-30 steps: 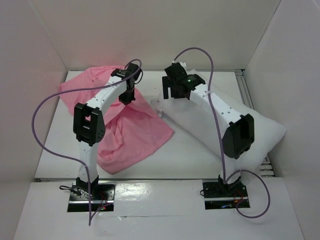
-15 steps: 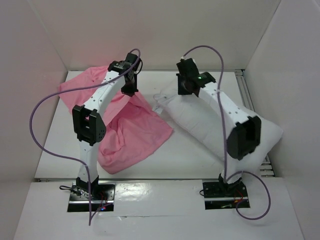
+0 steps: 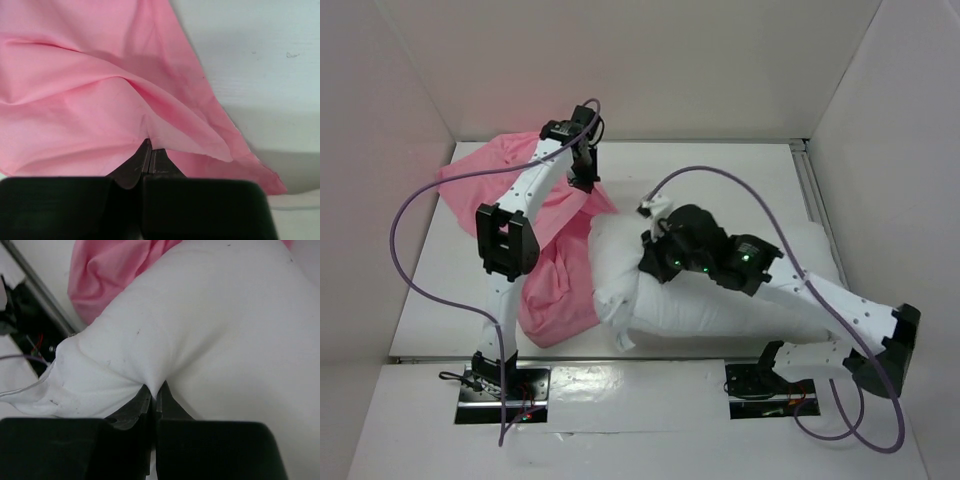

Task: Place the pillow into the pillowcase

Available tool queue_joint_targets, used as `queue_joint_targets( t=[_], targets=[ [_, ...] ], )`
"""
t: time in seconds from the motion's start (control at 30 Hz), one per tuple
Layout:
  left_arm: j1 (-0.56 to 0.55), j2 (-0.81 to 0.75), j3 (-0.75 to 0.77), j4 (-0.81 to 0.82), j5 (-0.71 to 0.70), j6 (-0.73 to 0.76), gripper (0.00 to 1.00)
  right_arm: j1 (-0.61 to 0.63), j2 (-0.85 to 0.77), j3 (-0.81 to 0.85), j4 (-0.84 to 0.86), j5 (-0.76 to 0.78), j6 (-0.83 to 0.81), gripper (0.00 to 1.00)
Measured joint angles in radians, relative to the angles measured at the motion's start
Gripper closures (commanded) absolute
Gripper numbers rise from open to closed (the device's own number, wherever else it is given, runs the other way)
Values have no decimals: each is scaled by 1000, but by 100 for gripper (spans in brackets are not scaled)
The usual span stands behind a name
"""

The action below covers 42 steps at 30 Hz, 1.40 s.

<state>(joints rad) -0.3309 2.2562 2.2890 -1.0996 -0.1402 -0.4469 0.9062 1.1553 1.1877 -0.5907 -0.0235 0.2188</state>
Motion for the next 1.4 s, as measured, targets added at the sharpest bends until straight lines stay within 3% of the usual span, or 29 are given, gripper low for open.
queue_joint_targets(
  t=[0.13, 0.27, 0.5, 0.9, 1.17, 1.4],
  targets=[
    [12, 0, 7, 3, 26, 0, 100, 167, 116, -5, 5, 23, -1, 100],
    [26, -15, -12, 7, 55, 0, 100, 254, 201, -5, 23, 85, 0, 100],
    [39, -138, -159, 21, 90, 0, 100, 265, 218, -4, 142, 267, 7, 100],
    [39, -233, -196, 26, 134, 3, 100, 321, 291, 0, 345, 462, 5, 100],
    [39, -330, -276, 26, 182, 1, 100, 308, 548, 174, 363, 615, 27, 100],
    [40, -402, -320, 44, 248, 0, 100, 245, 615, 290, 326, 720, 191, 100]
  ],
)
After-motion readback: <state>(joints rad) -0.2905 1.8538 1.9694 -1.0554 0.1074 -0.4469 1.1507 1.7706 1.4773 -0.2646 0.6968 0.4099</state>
